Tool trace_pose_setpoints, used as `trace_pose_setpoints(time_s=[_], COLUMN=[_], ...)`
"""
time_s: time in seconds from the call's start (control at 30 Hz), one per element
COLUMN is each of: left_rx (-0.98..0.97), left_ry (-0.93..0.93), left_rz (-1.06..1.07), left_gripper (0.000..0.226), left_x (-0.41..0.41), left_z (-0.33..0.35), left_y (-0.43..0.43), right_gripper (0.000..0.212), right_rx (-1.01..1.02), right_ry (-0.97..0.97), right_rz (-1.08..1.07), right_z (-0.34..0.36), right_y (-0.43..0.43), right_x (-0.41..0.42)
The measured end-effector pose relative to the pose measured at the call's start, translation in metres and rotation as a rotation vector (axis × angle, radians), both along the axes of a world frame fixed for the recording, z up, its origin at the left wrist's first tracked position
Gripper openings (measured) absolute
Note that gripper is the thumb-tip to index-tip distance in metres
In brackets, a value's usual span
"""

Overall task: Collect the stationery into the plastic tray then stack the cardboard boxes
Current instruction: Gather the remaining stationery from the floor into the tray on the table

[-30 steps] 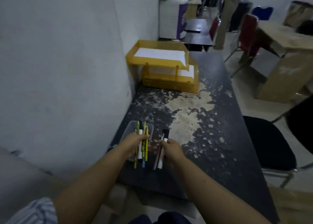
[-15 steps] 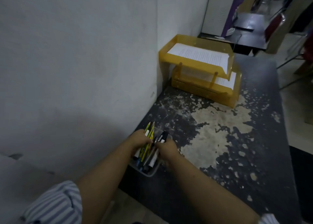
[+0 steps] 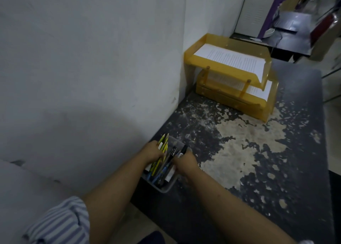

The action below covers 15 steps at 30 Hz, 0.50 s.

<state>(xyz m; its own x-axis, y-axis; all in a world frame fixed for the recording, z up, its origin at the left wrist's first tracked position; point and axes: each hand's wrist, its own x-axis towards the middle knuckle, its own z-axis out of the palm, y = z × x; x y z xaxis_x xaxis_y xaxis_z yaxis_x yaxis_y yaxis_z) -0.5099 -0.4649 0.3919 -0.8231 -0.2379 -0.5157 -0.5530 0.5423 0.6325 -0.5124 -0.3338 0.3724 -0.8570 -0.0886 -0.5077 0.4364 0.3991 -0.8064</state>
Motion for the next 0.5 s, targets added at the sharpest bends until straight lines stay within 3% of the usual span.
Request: trace_pose_setpoints(time_s=[0.13, 0.3, 0.5], left_rx=[-0.034, -0.078, -0.075], left_ry=[-0.006, -0.023, -0.012], left_rz=[-0.050, -0.181, -0.220], left_gripper=[0.038, 0.060, 0.064], left_x=[-0.002, -0.007, 0.001], left_z=[-0.002, -0.003, -0.007], left_y=[0.005, 0.015, 0.013], right_gripper=[0.027, 0.004, 0.018], right_rx=[0.104, 0.198, 0.351], right_ry=[0.070, 0.324, 0.596], right_rz=[0.169, 0.197, 0.467], right_z=[0.006, 0.009, -0.007], right_y=[0.005, 0.022, 0.039], right_x=[0.001, 0.007, 0.015])
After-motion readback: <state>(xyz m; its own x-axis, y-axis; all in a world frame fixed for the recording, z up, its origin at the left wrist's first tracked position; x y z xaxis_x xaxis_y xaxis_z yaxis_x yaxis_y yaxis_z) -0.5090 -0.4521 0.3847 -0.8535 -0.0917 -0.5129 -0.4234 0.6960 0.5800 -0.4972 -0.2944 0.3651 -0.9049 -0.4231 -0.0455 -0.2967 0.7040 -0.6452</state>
